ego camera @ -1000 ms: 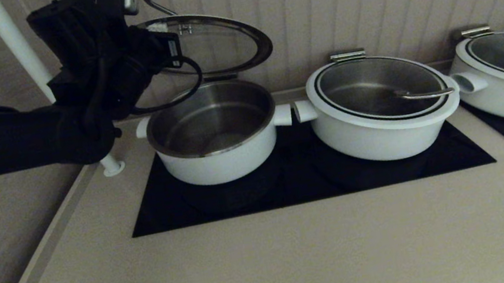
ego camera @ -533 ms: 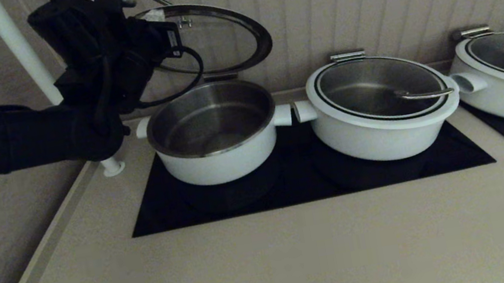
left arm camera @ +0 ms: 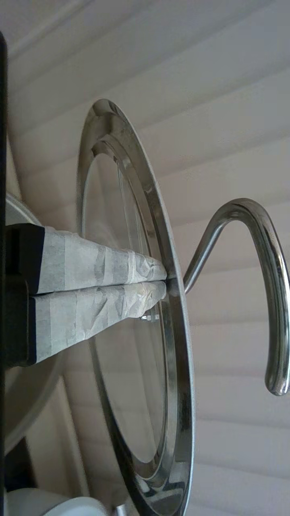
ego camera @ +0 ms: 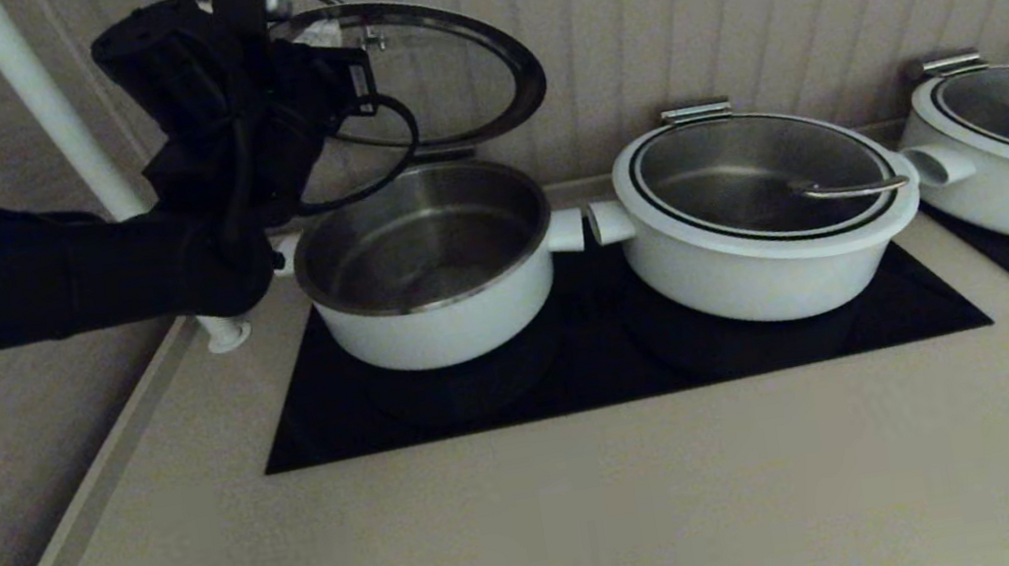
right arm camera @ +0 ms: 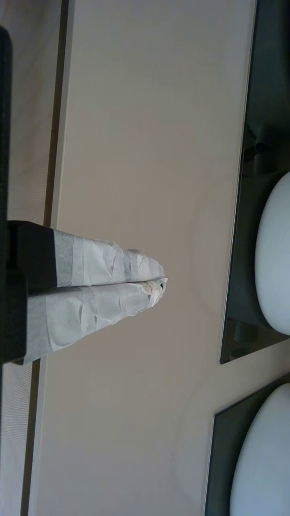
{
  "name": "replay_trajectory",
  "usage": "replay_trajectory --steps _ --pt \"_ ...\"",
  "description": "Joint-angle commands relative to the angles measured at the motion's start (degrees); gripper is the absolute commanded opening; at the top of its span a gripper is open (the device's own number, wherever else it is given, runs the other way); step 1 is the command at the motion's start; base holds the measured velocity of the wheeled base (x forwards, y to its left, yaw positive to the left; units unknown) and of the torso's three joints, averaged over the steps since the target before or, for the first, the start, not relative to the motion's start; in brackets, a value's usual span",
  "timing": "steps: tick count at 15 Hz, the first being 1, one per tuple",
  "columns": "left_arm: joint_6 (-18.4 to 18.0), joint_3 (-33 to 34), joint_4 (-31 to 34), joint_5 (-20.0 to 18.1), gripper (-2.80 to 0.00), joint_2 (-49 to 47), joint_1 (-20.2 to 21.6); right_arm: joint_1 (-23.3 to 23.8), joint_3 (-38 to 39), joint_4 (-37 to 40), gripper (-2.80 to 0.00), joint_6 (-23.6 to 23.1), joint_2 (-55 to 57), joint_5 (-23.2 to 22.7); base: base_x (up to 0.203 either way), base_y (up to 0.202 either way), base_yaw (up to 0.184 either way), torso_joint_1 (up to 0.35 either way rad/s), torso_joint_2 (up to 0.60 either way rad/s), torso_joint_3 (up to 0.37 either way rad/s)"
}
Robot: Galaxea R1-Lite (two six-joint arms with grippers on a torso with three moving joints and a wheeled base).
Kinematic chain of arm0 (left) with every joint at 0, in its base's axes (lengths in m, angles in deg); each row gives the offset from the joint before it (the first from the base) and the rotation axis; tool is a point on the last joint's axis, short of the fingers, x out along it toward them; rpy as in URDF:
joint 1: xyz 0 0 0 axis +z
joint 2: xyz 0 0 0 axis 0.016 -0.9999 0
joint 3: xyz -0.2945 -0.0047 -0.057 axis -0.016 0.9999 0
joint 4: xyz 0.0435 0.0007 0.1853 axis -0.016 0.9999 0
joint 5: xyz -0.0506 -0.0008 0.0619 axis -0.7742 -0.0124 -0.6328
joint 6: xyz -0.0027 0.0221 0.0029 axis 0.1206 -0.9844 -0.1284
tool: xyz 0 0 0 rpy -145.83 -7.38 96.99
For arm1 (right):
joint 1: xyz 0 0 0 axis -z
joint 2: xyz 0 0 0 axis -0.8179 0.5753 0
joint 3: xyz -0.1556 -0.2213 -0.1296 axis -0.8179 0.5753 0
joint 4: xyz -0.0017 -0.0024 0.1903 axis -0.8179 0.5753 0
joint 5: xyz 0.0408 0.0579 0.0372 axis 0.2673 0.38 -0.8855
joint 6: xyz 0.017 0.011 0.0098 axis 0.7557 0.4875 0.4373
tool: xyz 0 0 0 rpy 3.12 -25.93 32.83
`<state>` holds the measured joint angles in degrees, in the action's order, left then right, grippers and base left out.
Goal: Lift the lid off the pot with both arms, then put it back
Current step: Open the pot lid completely
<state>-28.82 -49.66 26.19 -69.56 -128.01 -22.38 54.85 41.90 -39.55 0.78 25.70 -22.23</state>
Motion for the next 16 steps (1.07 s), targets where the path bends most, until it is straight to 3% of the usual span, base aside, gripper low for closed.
replay_trajectory --steps 1,4,9,16 --pt "-0.09 -3.13 -0.13 0.09 -2.80 -2.23 0.02 -0.06 0.00 0.00 -2.80 -0.07 0.05 -0.05 0.000 0.000 0.000 0.000 0.00 0.000" --pt "-0.80 -6.40 0.07 0.09 -2.80 -4.04 0.03 0.01 0.00 0.00 -2.80 -0.09 0.05 -0.05 0.000 0.000 0.000 0.000 0.00 0.000" --pt "-2.67 -4.94 0.52 0.09 -2.80 -2.21 0.02 -0.06 0.00 0.00 -2.80 -0.01 0.03 -0.05 0.000 0.000 0.000 0.000 0.00 0.000" --pt "-4.23 4.73 -0.05 0.09 -2.80 3.17 0.02 -0.04 0.00 0.00 -2.80 -0.10 0.01 -0.05 0.000 0.000 0.000 0.000 0.00 0.000"
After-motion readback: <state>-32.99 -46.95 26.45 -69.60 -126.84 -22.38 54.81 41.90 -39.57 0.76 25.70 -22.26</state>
